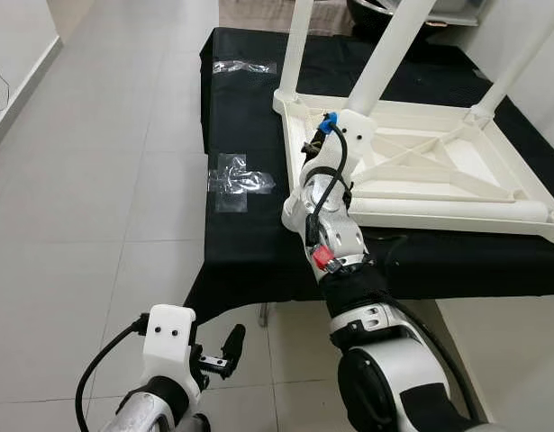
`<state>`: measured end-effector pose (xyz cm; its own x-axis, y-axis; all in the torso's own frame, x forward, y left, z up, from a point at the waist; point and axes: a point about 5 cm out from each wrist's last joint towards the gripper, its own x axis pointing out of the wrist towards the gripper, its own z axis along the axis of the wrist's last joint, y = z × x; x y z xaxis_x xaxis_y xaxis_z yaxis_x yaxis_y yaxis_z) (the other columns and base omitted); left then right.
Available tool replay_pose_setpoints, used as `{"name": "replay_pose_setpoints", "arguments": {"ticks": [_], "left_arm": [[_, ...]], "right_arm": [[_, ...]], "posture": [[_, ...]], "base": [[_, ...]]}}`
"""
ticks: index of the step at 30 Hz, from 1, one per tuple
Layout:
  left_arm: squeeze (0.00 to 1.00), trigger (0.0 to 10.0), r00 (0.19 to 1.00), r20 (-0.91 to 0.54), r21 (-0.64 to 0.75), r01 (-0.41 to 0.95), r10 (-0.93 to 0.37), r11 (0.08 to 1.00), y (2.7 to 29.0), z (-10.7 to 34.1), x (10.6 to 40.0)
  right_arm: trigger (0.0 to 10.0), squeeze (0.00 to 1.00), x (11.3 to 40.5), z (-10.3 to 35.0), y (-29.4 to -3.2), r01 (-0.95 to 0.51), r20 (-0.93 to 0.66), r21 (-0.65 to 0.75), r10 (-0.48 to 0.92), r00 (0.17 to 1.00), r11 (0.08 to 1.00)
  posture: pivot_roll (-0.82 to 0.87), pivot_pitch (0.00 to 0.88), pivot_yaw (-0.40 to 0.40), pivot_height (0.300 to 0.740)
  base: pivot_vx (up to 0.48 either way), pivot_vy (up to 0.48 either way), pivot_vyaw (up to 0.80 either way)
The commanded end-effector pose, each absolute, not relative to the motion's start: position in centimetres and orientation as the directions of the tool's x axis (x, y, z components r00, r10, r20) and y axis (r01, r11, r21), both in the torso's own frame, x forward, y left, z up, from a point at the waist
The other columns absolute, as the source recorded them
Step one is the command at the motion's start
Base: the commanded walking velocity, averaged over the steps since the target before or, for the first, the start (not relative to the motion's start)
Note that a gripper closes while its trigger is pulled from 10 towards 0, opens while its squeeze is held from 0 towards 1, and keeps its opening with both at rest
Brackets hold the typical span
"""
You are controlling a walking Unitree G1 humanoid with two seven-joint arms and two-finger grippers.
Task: Building children table
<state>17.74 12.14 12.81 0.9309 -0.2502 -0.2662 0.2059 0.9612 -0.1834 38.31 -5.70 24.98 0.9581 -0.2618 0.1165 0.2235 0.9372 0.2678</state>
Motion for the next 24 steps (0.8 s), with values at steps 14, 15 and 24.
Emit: {"name": "replay_pose_setpoints", "arguments": {"ticks": [14, 15, 24], "left_arm": [[0.00, 10.0, 0.923, -0.288, -0.191, 0.204, -0.254, 0.960, 12.0, 12.5, 17.7], [0.00, 10.0, 0.923, -0.288, -0.191, 0.204, -0.254, 0.960, 12.0, 12.5, 17.7], [0.00, 10.0, 0.923, -0.289, -0.192, 0.204, -0.254, 0.960, 11.9, 12.5, 17.5]], "right_arm": [[0.0, 0.00, 36.8, 18.9, -3.3, -0.313, 0.096, 0.257, 0.298, 0.950, 0.914], [0.0, 0.00, 36.8, 18.9, -3.3, -0.313, 0.096, 0.257, 0.298, 0.950, 0.914], [0.0, 0.00, 38.0, 18.7, -3.7, -0.551, 0.070, 0.203, 0.549, 0.833, 0.810]], "posture": [[0.14, 0.218, -0.152, 0.740], [0.14, 0.218, -0.152, 0.740], [0.14, 0.214, -0.162, 0.740]], "base": [[0.000, 0.000, 0.00], [0.000, 0.000, 0.00], [0.000, 0.000, 0.00]]}}
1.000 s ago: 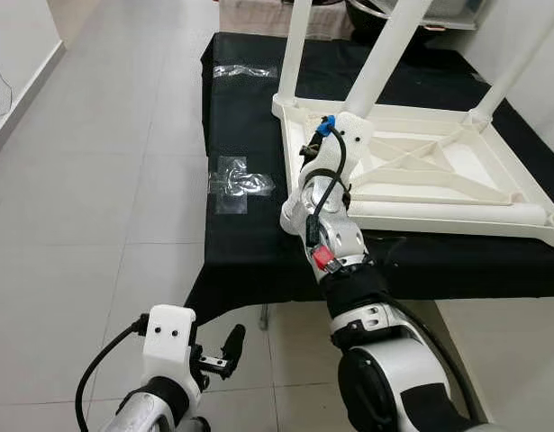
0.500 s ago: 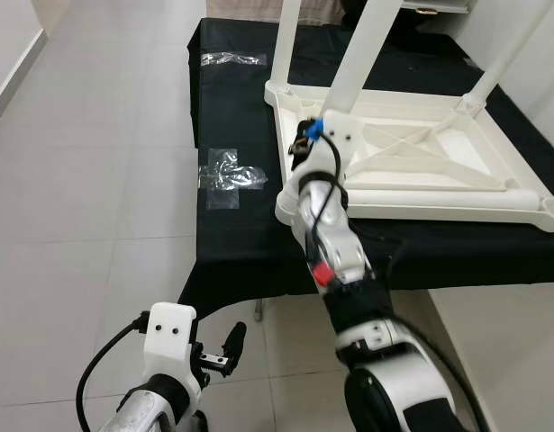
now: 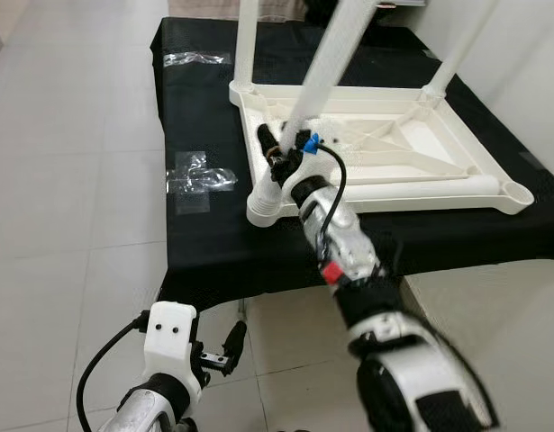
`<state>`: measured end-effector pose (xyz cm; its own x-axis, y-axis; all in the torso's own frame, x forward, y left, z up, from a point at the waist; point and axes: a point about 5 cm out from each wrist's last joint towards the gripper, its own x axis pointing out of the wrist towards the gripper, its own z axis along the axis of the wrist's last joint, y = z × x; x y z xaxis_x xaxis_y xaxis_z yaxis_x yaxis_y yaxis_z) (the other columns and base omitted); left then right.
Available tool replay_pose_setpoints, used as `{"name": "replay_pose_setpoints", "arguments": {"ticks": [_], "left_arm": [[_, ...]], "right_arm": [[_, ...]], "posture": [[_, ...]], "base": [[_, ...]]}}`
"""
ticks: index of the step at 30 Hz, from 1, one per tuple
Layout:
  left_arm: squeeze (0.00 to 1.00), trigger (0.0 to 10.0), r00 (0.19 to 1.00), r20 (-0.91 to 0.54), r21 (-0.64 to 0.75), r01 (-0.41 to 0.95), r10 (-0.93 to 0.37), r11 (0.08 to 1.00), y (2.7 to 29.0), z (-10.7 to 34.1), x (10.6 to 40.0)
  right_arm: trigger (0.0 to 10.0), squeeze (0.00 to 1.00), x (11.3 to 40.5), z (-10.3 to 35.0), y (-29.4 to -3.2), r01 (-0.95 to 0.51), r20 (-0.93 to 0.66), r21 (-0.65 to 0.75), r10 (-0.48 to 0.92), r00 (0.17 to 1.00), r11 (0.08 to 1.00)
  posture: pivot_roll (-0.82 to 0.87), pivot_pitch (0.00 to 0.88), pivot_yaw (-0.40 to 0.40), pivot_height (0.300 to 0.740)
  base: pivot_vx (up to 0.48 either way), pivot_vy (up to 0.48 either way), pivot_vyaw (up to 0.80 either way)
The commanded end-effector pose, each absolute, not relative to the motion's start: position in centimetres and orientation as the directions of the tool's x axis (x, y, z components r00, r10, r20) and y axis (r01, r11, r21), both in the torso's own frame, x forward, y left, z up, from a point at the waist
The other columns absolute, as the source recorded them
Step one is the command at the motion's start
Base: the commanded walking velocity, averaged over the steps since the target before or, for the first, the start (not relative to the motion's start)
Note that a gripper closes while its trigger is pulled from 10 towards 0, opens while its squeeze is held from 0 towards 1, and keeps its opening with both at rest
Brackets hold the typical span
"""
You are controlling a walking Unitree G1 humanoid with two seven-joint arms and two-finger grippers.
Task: Building children table
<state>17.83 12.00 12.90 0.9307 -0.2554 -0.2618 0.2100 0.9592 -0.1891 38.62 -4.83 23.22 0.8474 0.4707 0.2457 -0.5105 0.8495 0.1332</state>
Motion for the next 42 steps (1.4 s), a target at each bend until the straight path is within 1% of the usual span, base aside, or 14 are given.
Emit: {"name": "replay_pose_setpoints", "arguments": {"ticks": [1, 8, 11, 12, 13, 14, 15, 17, 20, 28, 31, 34, 37, 42], "left_arm": [[0.00, 10.0, 0.923, -0.289, -0.192, 0.204, -0.254, 0.960, 11.9, 12.5, 17.5], [0.00, 10.0, 0.923, -0.289, -0.194, 0.205, -0.256, 0.959, 11.8, 12.6, 17.4], [0.00, 10.0, 0.922, -0.290, -0.194, 0.207, -0.257, 0.959, 11.7, 12.6, 17.2], [0.00, 10.0, 0.922, -0.290, -0.194, 0.207, -0.257, 0.959, 11.7, 12.6, 17.2], [0.00, 10.0, 0.921, -0.290, -0.194, 0.208, -0.259, 0.959, 11.6, 12.6, 17.1], [0.00, 10.0, 0.921, -0.290, -0.194, 0.208, -0.259, 0.959, 11.6, 12.6, 17.1], [0.00, 10.0, 0.921, -0.291, -0.195, 0.209, -0.260, 0.958, 11.6, 12.6, 17.0], [0.00, 10.0, 0.921, -0.291, -0.195, 0.209, -0.260, 0.958, 11.6, 12.6, 17.0], [0.00, 10.0, 0.920, -0.292, -0.196, 0.209, -0.260, 0.958, 11.5, 12.7, 16.7], [0.00, 10.0, 0.919, -0.294, -0.195, 0.212, -0.263, 0.958, 11.4, 12.8, 16.4], [0.00, 10.0, 0.918, -0.295, -0.194, 0.213, -0.264, 0.958, 11.4, 12.8, 16.4], [0.00, 10.0, 0.918, -0.296, -0.191, 0.214, -0.264, 0.958, 11.4, 12.8, 16.4], [0.00, 10.0, 0.918, -0.295, -0.190, 0.214, -0.263, 0.958, 11.4, 12.8, 16.4], [0.00, 10.0, 0.919, -0.296, -0.188, 0.210, -0.260, 0.959, 11.5, 12.8, 16.4]], "right_arm": [[0.0, 0.00, 38.1, 19.2, -3.4, -0.599, 0.079, 0.200, 0.597, 0.798, 0.775], [0.0, 0.00, 38.1, 20.6, -2.6, -0.752, 0.116, 0.151, 0.745, 0.658, 0.641], [0.0, 0.00, 37.8, 21.0, -2.3, -0.824, 0.127, 0.132, 0.815, 0.565, 0.551], [0.0, 0.00, 37.8, 21.0, -2.3, -0.824, 0.127, 0.132, 0.815, 0.565, 0.551], [0.0, 0.00, 37.6, 21.1, -2.1, -0.867, 0.122, 0.106, 0.859, 0.498, 0.487], [0.0, 0.00, 37.6, 21.1, -2.1, -0.867, 0.122, 0.106, 0.859, 0.498, 0.487], [0.0, 0.00, 37.4, 21.1, -2.0, -0.897, 0.113, 0.079, 0.890, 0.441, 0.435], [0.0, 0.00, 37.4, 21.1, -2.0, -0.897, 0.113, 0.079, 0.890, 0.441, 0.435], [0.0, 0.00, 37.2, 21.3, -1.8, -0.937, 0.085, 0.002, 0.933, 0.349, 0.350], [0.0, 0.00, 37.0, 22.3, -1.2, -0.952, 0.027, -0.169, 0.967, 0.254, 0.255], [0.0, 0.00, 36.9, 22.5, -1.1, -0.956, 0.028, -0.186, 0.973, 0.227, 0.228], [0.0, 0.00, 36.5, 22.6, -1.0, -0.973, 0.022, -0.186, 0.990, 0.138, 0.139], [0.0, 0.00, 36.5, 22.7, -1.0, -0.973, 0.022, -0.187, 0.990, 0.136, 0.138], [0.0, 0.00, 37.4, 25.0, -1.9, -0.962, 0.105, -0.176, 0.976, 0.193, 0.209]], "posture": [[0.14, 0.212, -0.166, 0.740], [0.15, 0.208, -0.173, 0.740], [0.15, 0.204, -0.177, 0.740], [0.15, 0.204, -0.177, 0.740], [0.16, 0.203, -0.184, 0.740], [0.16, 0.203, -0.184, 0.740], [0.17, 0.201, -0.188, 0.740], [0.17, 0.201, -0.188, 0.740], [0.17, 0.202, -0.191, 0.740], [0.17, 0.210, -0.194, 0.740], [0.17, 0.210, -0.193, 0.740], [0.17, 0.210, -0.193, 0.740], [0.17, 0.211, -0.192, 0.740], [0.17, 0.211, -0.192, 0.740]], "base": [[0.000, 0.000, 0.00], [0.000, 0.000, 0.00], [0.000, 0.000, 0.00], [0.000, 0.000, 0.00], [0.000, 0.000, 0.00], [0.000, 0.000, 0.00], [0.000, 0.000, 0.00], [0.000, 0.000, 0.00], [0.000, 0.000, 0.00], [0.000, 0.000, 0.00], [0.000, 0.000, 0.00], [0.000, 0.000, 0.00], [0.000, 0.000, 0.00], [0.000, 0.000, 0.00]]}}
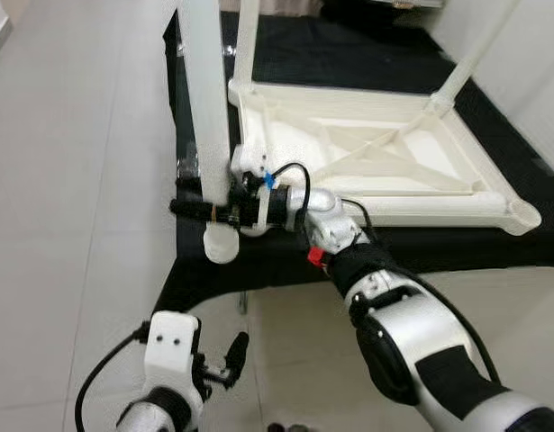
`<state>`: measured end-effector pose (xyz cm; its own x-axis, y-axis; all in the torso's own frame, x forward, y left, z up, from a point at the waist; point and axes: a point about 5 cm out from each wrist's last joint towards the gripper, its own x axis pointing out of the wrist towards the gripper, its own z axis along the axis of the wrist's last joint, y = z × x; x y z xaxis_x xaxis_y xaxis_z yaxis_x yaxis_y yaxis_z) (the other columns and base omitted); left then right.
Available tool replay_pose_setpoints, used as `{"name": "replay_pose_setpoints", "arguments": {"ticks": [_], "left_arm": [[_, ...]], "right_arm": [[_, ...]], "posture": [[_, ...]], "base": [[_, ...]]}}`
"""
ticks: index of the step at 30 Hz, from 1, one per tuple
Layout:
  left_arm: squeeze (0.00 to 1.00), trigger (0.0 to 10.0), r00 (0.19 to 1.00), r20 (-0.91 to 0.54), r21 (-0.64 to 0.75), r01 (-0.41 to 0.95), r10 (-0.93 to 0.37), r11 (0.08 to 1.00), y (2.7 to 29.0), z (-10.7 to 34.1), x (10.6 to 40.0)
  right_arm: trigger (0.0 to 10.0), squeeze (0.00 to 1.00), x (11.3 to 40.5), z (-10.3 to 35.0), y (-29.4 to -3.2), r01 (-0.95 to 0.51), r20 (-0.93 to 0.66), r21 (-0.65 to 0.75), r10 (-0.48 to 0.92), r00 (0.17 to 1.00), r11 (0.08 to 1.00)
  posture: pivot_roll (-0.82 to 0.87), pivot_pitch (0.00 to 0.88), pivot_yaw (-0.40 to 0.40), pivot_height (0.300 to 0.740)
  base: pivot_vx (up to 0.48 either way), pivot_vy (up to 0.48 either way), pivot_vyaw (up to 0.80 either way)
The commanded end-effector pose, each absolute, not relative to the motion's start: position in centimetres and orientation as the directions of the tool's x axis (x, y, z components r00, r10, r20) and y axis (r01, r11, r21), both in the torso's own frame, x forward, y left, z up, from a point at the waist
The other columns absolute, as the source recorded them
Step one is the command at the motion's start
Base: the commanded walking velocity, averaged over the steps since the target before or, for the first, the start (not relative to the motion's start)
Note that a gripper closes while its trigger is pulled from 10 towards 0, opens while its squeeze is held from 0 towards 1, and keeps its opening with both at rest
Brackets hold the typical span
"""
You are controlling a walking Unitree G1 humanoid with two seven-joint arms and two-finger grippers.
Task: Building children table
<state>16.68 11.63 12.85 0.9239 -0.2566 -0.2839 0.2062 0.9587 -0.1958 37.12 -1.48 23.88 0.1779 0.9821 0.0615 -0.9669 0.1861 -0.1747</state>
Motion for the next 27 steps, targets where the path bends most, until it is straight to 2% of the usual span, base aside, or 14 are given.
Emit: {"name": "replay_pose_setpoints", "arguments": {"ticks": [1, 3, 4, 6, 9, 13, 16, 19, 23, 27], "left_arm": [[0.00, 10.0, 0.919, -0.296, -0.188, 0.210, -0.259, 0.959, 11.5, 12.8, 16.4], [0.00, 10.0, 0.919, -0.296, -0.188, 0.210, -0.259, 0.960, 11.5, 12.8, 16.4], [0.00, 10.0, 0.919, -0.296, -0.188, 0.210, -0.259, 0.959, 11.5, 12.8, 16.4], [0.00, 10.0, 0.919, -0.296, -0.188, 0.210, -0.259, 0.959, 11.5, 12.8, 16.4], [0.00, 10.0, 0.919, -0.297, -0.189, 0.210, -0.260, 0.959, 11.5, 12.8, 16.4], [0.00, 10.0, 0.918, -0.298, -0.189, 0.211, -0.261, 0.959, 11.5, 12.8, 16.4], [0.00, 10.0, 0.918, -0.299, -0.188, 0.212, -0.261, 0.959, 11.5, 12.8, 16.4], [0.00, 10.0, 0.917, -0.300, -0.186, 0.212, -0.261, 0.959, 11.5, 12.8, 16.3], [0.00, 10.0, 0.918, -0.301, -0.185, 0.211, -0.260, 0.960, 11.6, 12.9, 16.3], [0.00, 10.0, 0.918, -0.301, -0.184, 0.211, -0.260, 0.960, 11.6, 12.9, 16.3]], "right_arm": [[0.0, 0.00, 37.9, 26.1, -2.4, -0.953, 0.137, -0.178, 0.965, 0.222, 0.244], [0.0, 0.00, 38.1, 26.9, -2.8, -0.947, 0.157, -0.179, 0.958, 0.240, 0.266], [0.0, 0.00, 38.7, 28.9, -3.8, -0.936, 0.229, -0.162, 0.935, 0.272, 0.312], [0.0, 0.00, 38.7, 28.9, -3.8, -0.936, 0.229, -0.162, 0.935, 0.272, 0.312], [0.0, 0.00, 39.0, 31.5, -4.9, -0.926, 0.322, -0.142, 0.901, 0.290, 0.349], [0.0, 0.00, 39.2, 32.9, -6.0, -0.910, 0.333, -0.180, 0.894, 0.300, 0.373], [0.0, 0.00, 39.4, 32.4, -6.9, -0.896, 0.267, -0.228, 0.909, 0.319, 0.381], [0.0, 0.00, 39.4, 31.6, -7.3, -0.902, 0.220, -0.241, 0.925, 0.310, 0.359], [0.0, 0.00, 39.1, 29.0, -7.7, -0.932, 0.112, -0.234, 0.960, 0.258, 0.278], [0.0, 0.00, 39.0, 28.4, -7.8, -0.941, 0.101, -0.215, 0.964, 0.246, 0.263]], "posture": [[0.17, 0.213, -0.191, 0.740], [0.17, 0.213, -0.191, 0.740], [0.17, 0.214, -0.192, 0.740], [0.17, 0.214, -0.192, 0.740], [0.17, 0.214, -0.188, 0.740], [0.17, 0.214, -0.188, 0.740], [0.17, 0.216, -0.187, 0.740], [0.17, 0.216, -0.187, 0.740], [0.17, 0.222, -0.184, 0.740], [0.18, 0.223, -0.181, 0.740]], "base": [[0.000, 0.000, 0.00], [0.000, 0.000, 0.00], [0.000, 0.000, 0.00], [0.000, 0.000, 0.00], [0.000, 0.000, 0.00], [0.000, 0.000, 0.00], [0.000, 0.000, 0.00], [0.000, 0.000, 0.00], [0.000, 0.000, 0.00], [0.000, 0.000, 0.00]]}}
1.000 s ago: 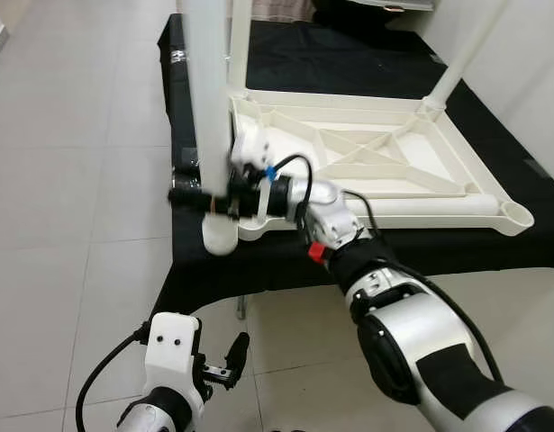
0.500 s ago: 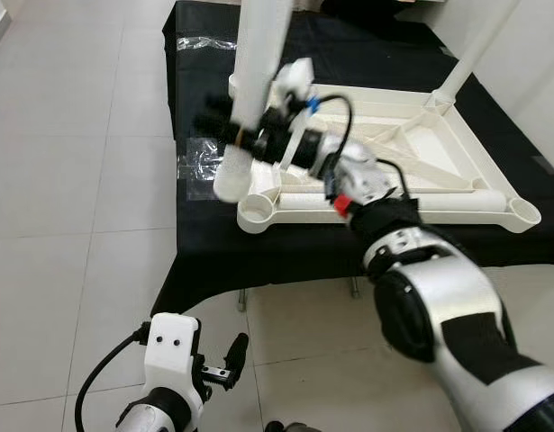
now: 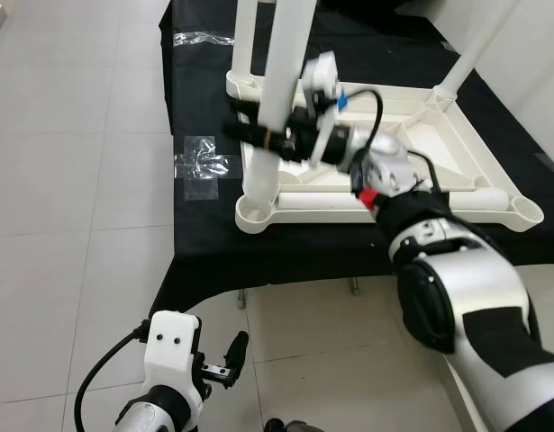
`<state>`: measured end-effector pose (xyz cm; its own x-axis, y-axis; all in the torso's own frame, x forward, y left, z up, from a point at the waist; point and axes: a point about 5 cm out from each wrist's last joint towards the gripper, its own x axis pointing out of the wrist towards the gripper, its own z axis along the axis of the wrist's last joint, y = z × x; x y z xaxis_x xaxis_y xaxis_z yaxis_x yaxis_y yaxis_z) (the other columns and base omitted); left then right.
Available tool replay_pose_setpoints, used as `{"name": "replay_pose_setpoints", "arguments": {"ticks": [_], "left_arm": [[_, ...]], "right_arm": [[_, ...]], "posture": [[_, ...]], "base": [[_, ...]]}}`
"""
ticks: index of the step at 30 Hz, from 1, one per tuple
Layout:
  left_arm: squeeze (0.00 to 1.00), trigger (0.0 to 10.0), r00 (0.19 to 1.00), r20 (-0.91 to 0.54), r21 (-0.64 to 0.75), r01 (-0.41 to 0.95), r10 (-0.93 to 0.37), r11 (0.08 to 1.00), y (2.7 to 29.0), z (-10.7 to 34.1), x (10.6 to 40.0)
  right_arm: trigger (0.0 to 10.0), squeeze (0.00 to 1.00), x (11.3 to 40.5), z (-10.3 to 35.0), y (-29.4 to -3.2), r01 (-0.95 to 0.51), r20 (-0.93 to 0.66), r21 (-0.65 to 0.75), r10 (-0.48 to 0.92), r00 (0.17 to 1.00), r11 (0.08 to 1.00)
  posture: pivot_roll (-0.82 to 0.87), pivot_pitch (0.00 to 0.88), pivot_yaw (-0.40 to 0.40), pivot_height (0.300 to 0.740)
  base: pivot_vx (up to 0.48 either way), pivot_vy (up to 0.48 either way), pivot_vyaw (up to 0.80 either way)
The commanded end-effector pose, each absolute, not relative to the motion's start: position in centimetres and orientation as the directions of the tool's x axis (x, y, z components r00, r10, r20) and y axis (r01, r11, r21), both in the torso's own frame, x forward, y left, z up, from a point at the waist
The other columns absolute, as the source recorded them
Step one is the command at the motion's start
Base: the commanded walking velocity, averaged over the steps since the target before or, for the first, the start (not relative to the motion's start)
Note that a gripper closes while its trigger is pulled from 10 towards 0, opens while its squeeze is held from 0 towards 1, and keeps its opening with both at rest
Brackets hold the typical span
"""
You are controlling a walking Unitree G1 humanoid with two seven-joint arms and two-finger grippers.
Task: Building children table
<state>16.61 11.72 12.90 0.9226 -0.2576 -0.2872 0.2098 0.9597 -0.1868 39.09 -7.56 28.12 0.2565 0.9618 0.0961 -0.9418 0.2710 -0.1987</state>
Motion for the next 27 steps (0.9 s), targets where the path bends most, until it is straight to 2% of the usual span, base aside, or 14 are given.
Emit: {"name": "replay_pose_setpoints", "arguments": {"ticks": [1, 6, 15, 18, 27], "left_arm": [[0.00, 10.0, 0.917, -0.302, -0.184, 0.211, -0.260, 0.960, 11.63, 12.87, 16.24], [0.00, 10.0, 0.917, -0.303, -0.181, 0.212, -0.260, 0.960, 11.69, 12.89, 16.25], [0.00, 10.0, 0.917, -0.303, -0.179, 0.213, -0.259, 0.961, 11.71, 12.86, 16.29], [0.00, 10.0, 0.917, -0.303, -0.177, 0.213, -0.259, 0.961, 11.69, 12.94, 16.15], [0.00, 10.0, 0.922, -0.281, -0.153, 0.233, -0.268, 0.960, 11.73, 13.63, 15.78]], "right_arm": [[0.0, 0.00, 39.01, 28.32, -7.81, -0.944, 0.101, -0.209, 0.965, 0.241, 0.257], [0.0, 0.00, 38.74, 27.84, -7.76, -0.953, 0.095, -0.215, 0.976, 0.197, 0.213], [0.0, 0.00, 38.88, 27.95, -7.22, -0.936, 0.130, -0.235, 0.962, 0.239, 0.264], [0.0, 0.00, 39.09, 28.13, -7.10, -0.915, 0.133, -0.258, 0.949, 0.286, 0.311], [0.0, 0.00, 38.88, 28.21, -6.85, -0.924, 0.129, -0.268, 0.960, 0.247, 0.274]], "posture": [[0.18, 0.223, -0.181, 0.740], [0.18, 0.222, -0.179, 0.740], [0.18, 0.222, -0.179, 0.740], [0.18, 0.228, -0.182, 0.740], [0.18, 0.253, -0.177, 0.740]], "base": [[0.000, 0.000, 0.00], [0.000, 0.000, 0.00], [0.000, 0.000, 0.00], [0.000, 0.000, 0.00], [0.000, 0.000, 0.00]]}}
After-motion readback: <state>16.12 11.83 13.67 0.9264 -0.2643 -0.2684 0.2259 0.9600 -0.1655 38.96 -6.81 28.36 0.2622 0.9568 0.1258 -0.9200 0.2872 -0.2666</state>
